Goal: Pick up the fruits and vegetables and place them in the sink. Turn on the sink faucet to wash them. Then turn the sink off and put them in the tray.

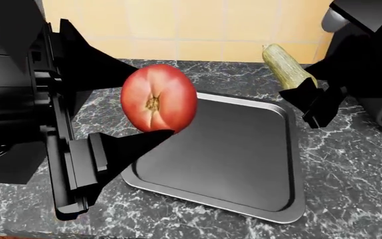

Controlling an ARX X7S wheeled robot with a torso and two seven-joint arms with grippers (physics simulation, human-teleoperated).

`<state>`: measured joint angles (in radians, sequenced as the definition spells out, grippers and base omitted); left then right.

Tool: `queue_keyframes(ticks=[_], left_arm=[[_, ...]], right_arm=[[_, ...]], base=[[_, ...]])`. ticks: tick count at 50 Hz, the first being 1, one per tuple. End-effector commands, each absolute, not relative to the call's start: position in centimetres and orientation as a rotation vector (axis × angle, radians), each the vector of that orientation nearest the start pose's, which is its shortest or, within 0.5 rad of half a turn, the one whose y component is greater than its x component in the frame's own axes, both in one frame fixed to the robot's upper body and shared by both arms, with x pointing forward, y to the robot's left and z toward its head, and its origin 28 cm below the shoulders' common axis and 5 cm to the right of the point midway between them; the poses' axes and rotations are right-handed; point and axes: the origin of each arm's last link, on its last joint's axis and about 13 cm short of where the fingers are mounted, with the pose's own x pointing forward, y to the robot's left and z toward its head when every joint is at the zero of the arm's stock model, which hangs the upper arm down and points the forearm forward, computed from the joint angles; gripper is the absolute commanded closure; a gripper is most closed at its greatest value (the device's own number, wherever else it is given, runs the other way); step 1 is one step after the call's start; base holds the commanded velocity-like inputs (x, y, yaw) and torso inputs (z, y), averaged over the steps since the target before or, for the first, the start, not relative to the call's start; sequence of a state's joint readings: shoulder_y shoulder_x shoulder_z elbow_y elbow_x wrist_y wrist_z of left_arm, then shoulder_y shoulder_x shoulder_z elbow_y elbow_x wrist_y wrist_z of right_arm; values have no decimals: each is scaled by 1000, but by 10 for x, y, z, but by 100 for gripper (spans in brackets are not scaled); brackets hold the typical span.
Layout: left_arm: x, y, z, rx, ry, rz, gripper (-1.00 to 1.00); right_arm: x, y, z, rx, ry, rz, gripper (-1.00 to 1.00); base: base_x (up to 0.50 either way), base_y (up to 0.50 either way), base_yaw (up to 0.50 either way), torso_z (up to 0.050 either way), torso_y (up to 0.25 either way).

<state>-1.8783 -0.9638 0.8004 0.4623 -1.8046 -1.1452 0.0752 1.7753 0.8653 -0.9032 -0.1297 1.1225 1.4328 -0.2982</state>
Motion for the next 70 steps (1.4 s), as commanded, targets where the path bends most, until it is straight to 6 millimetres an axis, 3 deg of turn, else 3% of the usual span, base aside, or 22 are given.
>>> queue_keyframes(ticks=[1, 9, 31, 43, 56, 70], left_arm=[[186, 257, 387, 523, 81, -1046, 100], [191, 244, 388, 513, 73, -1083, 100], [239, 198, 390, 557, 274, -1056, 100], [262, 188, 372, 590, 409, -980, 100], [278, 178, 338, 582, 570, -1046, 100], [283, 178, 327, 568, 626, -1040, 100]], right_arm=[[263, -198, 383, -552, 377, 539, 100], [263, -197, 385, -556, 372, 540, 100], [263, -198, 381, -552, 360, 536, 100], [260, -201, 388, -561, 342, 512, 100], [260, -201, 389, -560, 332, 507, 100], [260, -200, 387, -557, 331, 507, 100]], base=[[0, 0, 0, 0, 0], [0, 0, 0, 1, 1], [0, 0, 0, 0, 1], [0, 0, 0, 1, 1], [0, 0, 0, 0, 2], [0, 0, 0, 1, 1]])
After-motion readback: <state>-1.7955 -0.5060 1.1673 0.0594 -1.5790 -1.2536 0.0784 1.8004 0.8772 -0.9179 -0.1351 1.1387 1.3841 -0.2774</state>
